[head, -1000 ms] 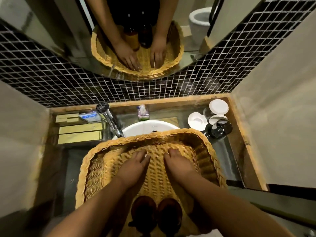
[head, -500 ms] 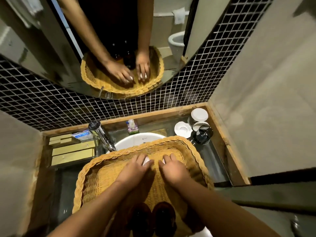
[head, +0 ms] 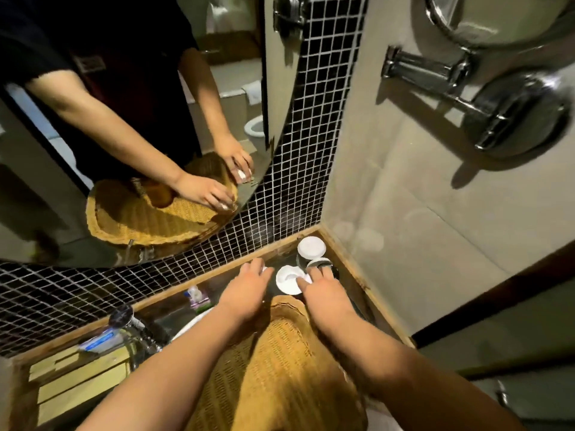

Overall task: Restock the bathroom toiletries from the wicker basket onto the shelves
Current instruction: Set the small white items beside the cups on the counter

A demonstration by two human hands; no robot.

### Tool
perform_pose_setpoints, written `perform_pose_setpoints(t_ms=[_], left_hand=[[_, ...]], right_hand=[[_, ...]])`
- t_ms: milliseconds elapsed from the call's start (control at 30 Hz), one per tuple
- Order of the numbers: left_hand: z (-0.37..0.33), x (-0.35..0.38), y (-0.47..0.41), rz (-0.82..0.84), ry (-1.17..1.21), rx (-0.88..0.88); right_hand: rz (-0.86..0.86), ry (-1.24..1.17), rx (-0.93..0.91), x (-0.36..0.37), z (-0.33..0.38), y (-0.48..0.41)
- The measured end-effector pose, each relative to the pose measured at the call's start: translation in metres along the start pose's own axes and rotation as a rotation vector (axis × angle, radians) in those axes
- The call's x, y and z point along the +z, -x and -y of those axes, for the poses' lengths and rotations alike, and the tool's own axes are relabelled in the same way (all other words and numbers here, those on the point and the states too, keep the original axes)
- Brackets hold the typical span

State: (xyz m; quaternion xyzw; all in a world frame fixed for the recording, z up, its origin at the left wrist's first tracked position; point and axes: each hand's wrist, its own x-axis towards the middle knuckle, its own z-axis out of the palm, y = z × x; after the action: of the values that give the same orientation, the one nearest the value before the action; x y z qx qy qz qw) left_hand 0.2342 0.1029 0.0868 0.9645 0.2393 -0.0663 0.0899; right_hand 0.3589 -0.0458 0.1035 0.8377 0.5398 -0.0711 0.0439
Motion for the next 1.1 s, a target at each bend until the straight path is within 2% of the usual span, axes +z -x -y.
perform_pose_setpoints(t_ms=[133, 267, 400, 533, 700, 1100], left_hand=[[-0.012, 0.011, -0.036, 0.073, -0.032, 0.022], [-0.017, 0.026, -0.071, 0.212, -0.081, 0.077], [-0.008, 0.041, -0.104, 0.276, -0.119, 0.133], [0.0, 0.059, -0.123, 0.349, -0.12, 0.178], [0.002, 0.084, -0.143, 0.363, -0.102, 0.242], [-0.013, 0.112, -0.166, 0.377, -0.022, 0.256]], right_hand=[[-0.022, -0.03, 0.028, 0.008, -0.014, -0.009], [0.026, -0.041, 0.038, 0.02, -0.02, -0.026], [-0.008, -0.057, 0.017, 0.035, -0.025, -0.036], [0.064, -0.045, -0.046, 0.043, -0.036, -0.048], [0.14, -0.033, -0.079, 0.052, -0.047, -0.058], [0.125, -0.026, -0.119, 0.091, -0.069, -0.068]])
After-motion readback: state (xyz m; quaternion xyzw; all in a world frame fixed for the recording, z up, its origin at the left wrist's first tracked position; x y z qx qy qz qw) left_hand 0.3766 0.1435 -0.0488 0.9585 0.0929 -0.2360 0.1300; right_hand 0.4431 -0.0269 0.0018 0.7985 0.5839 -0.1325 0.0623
